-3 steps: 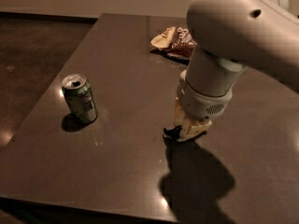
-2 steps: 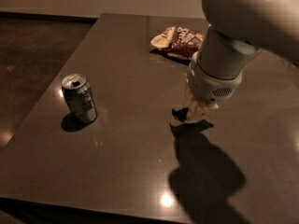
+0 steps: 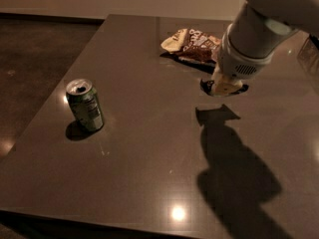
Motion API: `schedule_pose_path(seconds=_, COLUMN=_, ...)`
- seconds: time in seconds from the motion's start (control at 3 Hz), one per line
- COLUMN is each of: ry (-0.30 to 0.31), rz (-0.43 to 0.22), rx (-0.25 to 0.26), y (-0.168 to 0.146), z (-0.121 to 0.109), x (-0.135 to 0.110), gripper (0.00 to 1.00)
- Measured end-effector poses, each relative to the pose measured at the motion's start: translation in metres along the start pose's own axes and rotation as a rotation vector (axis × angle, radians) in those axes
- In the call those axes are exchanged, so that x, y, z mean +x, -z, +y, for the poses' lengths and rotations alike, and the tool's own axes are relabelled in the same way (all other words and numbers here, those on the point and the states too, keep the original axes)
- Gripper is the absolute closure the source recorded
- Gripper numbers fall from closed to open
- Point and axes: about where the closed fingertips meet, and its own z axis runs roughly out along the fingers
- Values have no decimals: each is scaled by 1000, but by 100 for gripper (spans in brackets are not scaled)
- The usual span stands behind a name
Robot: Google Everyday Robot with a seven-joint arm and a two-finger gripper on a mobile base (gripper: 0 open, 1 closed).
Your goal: Move rxbar chocolate near brown chip bag
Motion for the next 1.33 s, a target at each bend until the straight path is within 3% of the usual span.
schedule_pose_path(seconds=0.33, ry=-87, rz=11, rx=93, y=-9, z=-32, x=10, gripper=100)
schedule_pose_path(seconds=0.67, ry=-119, rz=35, rx=165, y=-27, z=-53, x=15, gripper=82)
schedule_pose_path(seconds=1.0, ry=-137, rz=76, rx=218, y=-43, z=-66, x=21, gripper=57)
schedule_pose_path(seconds=1.33, ry=-142, rz=100, rx=242, y=-49, z=-70, x=23, gripper=36)
